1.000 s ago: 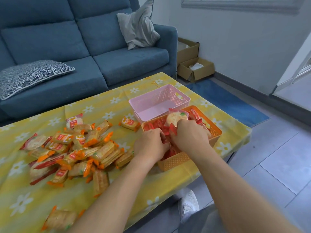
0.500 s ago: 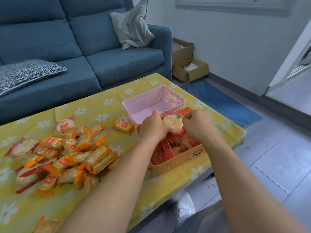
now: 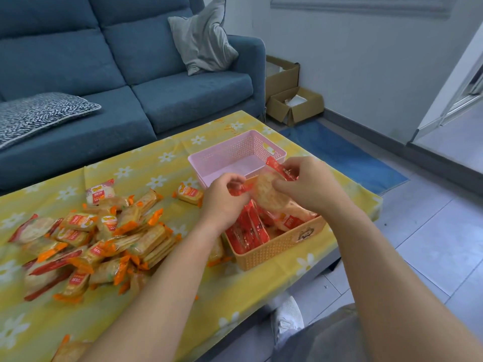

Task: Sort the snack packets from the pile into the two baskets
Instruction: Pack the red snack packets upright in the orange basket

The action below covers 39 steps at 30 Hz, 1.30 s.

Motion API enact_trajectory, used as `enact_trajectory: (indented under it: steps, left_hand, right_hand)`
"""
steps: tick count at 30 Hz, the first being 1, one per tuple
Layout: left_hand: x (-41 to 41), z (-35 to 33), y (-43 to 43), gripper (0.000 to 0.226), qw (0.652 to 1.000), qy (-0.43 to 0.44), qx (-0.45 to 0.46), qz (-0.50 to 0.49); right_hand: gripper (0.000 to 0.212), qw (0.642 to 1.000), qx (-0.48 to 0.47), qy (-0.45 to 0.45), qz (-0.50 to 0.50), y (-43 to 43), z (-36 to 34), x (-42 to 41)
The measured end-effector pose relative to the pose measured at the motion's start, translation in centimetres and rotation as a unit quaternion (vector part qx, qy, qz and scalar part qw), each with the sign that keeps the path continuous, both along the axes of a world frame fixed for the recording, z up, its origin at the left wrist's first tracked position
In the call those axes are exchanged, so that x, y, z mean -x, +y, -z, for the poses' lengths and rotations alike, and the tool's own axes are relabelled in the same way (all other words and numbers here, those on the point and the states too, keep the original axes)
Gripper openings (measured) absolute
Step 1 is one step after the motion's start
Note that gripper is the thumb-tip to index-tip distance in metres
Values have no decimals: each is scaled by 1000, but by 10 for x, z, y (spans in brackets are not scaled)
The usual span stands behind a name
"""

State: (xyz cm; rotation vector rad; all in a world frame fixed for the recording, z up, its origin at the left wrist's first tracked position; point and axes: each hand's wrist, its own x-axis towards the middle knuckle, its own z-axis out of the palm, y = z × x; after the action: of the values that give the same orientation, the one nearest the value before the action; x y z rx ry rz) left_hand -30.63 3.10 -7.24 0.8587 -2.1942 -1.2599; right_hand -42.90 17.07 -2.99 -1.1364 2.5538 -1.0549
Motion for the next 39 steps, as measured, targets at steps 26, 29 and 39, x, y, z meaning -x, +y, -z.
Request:
enact_trajectory:
  steps: [26,29,39]
  left_hand:
    - [-6,25,36,17,952,-175,242,71]
    - [-6,26,37,10,954,-177,236,59]
    - [-2,31,35,10,959,-185,211,41]
  right_hand:
    - [28,971,-227,71,1,-2,41,8]
    - [26,976,-206,72,8,0,33,16]
    - [20,942,-292,161,26,-9,41,-9]
